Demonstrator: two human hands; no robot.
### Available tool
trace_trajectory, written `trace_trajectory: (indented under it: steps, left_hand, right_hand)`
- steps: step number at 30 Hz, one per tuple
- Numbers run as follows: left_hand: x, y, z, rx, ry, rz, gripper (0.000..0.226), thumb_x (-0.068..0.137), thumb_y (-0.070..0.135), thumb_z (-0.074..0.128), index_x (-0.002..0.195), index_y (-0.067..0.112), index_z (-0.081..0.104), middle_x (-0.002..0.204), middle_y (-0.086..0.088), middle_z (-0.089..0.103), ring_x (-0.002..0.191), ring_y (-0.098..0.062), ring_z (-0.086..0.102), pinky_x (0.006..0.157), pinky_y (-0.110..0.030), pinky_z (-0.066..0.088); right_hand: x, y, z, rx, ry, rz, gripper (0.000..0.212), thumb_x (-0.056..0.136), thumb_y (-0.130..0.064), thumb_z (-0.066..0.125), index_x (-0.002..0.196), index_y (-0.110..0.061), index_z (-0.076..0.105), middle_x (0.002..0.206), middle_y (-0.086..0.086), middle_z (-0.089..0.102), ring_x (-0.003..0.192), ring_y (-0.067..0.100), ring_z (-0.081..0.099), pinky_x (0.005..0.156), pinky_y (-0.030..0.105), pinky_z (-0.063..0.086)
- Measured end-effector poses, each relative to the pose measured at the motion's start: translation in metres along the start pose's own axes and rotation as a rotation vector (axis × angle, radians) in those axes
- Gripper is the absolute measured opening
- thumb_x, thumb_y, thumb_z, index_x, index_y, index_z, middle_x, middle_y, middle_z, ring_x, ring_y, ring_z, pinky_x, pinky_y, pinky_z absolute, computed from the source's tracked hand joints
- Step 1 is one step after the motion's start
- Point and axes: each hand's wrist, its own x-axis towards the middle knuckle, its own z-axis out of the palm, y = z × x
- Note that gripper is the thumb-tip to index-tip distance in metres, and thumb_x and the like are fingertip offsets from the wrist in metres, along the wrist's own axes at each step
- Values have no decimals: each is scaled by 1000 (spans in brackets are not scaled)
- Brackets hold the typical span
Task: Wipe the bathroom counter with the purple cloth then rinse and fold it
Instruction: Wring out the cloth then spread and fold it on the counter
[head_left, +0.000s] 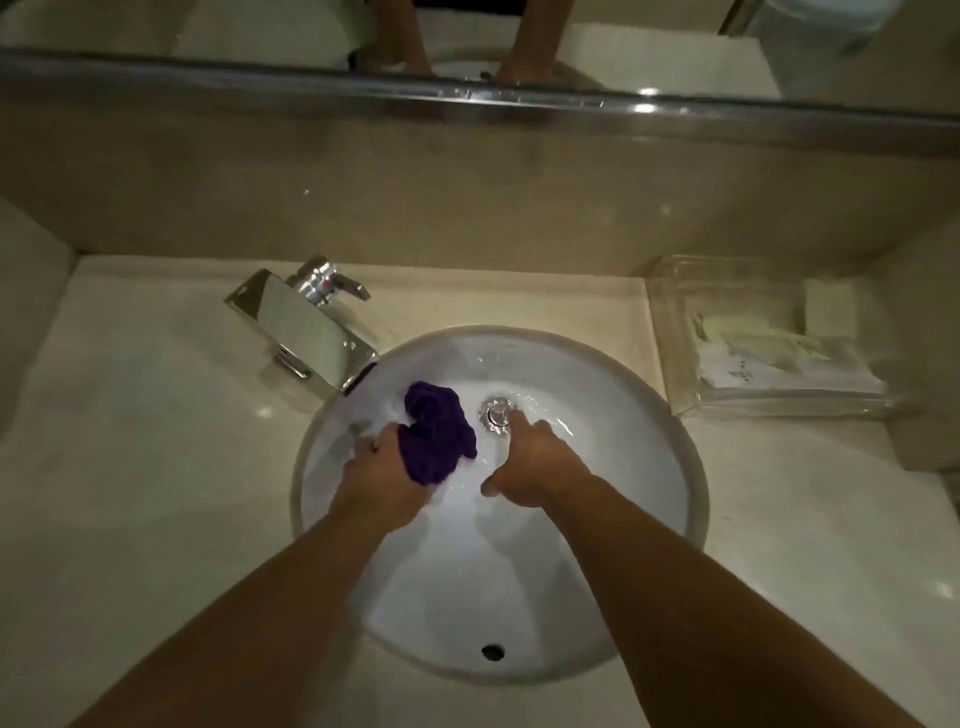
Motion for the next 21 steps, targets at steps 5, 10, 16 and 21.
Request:
trace_trajectory:
  steps: [5, 10, 16, 21]
  left_hand:
    - [37, -8, 37, -427, 71, -193, 91, 60, 16, 83, 137, 17, 34, 117, -7, 58, 87, -22, 65, 68, -24, 58]
    - [60, -6, 54, -835, 160, -209, 75, 74, -8, 70, 134, 24, 38, 113, -5, 60, 83, -14, 60, 54, -20, 47]
    - [66, 9, 45, -1256, 218, -226, 36, 85, 15, 62, 121, 18, 58, 112, -13, 67, 100, -32, 66, 68, -35, 54]
    - [49, 37, 32, -1337, 181, -245, 45, 92, 63, 49, 101, 25, 71, 98, -5, 75, 96, -27, 70, 84, -46, 58]
  right_hand:
    - [62, -13, 14, 365, -8, -205, 115, 70, -52, 84, 158, -36, 11, 160, 9, 25, 140, 33, 39, 107, 51, 46]
    - [105, -37, 35, 539, 45, -271, 60, 80, -69, 62, 134, -45, 53, 125, -3, 61, 108, 22, 60, 97, 36, 51]
    - [105, -27, 51, 958, -100, -128, 37, 84, -71, 55, 99, -40, 68, 106, -6, 72, 100, 19, 70, 93, 49, 58]
    - [77, -20, 26, 1126, -22, -142, 37, 96, -61, 49, 106, -30, 67, 107, -3, 71, 100, 17, 68, 90, 42, 59]
